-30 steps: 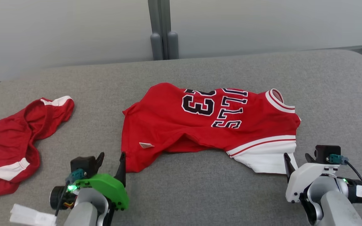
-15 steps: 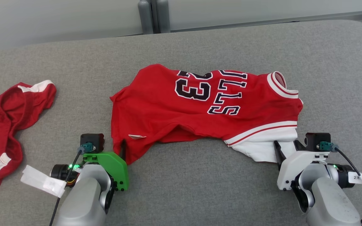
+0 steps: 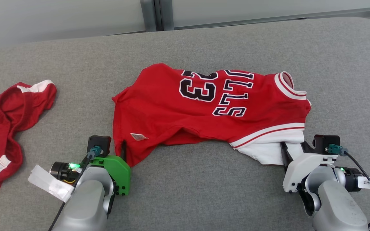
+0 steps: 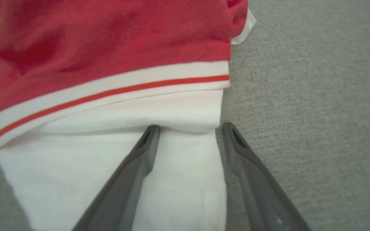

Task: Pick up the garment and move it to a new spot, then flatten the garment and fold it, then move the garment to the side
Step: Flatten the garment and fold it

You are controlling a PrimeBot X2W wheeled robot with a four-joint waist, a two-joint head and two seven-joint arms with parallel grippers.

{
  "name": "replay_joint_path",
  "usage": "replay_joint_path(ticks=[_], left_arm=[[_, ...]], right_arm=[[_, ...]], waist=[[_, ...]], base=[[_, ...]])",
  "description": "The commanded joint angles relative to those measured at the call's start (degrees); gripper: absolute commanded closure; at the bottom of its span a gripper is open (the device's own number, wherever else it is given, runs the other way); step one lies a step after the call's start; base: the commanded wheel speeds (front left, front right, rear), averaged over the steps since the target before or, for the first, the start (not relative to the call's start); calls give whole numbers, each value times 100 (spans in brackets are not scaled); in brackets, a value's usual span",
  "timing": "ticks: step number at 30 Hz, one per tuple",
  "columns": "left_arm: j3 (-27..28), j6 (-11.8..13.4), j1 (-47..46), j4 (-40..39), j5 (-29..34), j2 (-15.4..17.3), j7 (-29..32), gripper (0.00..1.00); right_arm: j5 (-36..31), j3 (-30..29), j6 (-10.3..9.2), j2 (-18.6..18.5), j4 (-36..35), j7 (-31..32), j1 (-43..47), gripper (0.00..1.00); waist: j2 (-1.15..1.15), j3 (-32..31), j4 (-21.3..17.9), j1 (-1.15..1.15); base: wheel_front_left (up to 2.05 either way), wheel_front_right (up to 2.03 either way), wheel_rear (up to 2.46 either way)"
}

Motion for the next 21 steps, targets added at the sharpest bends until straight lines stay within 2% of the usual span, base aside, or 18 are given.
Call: replay_joint_path(ticks=[1, 9, 11, 16, 21], left_arm=[[-62, -20, 133, 84, 44, 29, 0, 0], [-191, -480, 126, 19, -337, -62, 111, 0], [-240, -522, 91, -19, -421, -69, 136, 2], [-447, -564, 96, -214, -634, -63, 166, 13], [-709, -464, 127, -428, -801, -64, 131, 13]], right_arm=[[52, 9, -8, 5, 130, 13, 142, 0], [126, 78, -7, 7, 308, -64, 161, 0], [147, 100, -7, 7, 348, -86, 146, 0], [148, 125, -8, 4, 432, -124, 125, 0], [109, 84, -9, 0, 507, -172, 134, 0]], waist=[[0, -43, 24, 0], [0, -181, 23, 0], [0, -207, 7, 0], [0, -256, -41, 0], [0, -284, -57, 0]], base=[[0, 0, 0], [0, 0, 0], [0, 0, 0], [0, 0, 0], [0, 0, 0]])
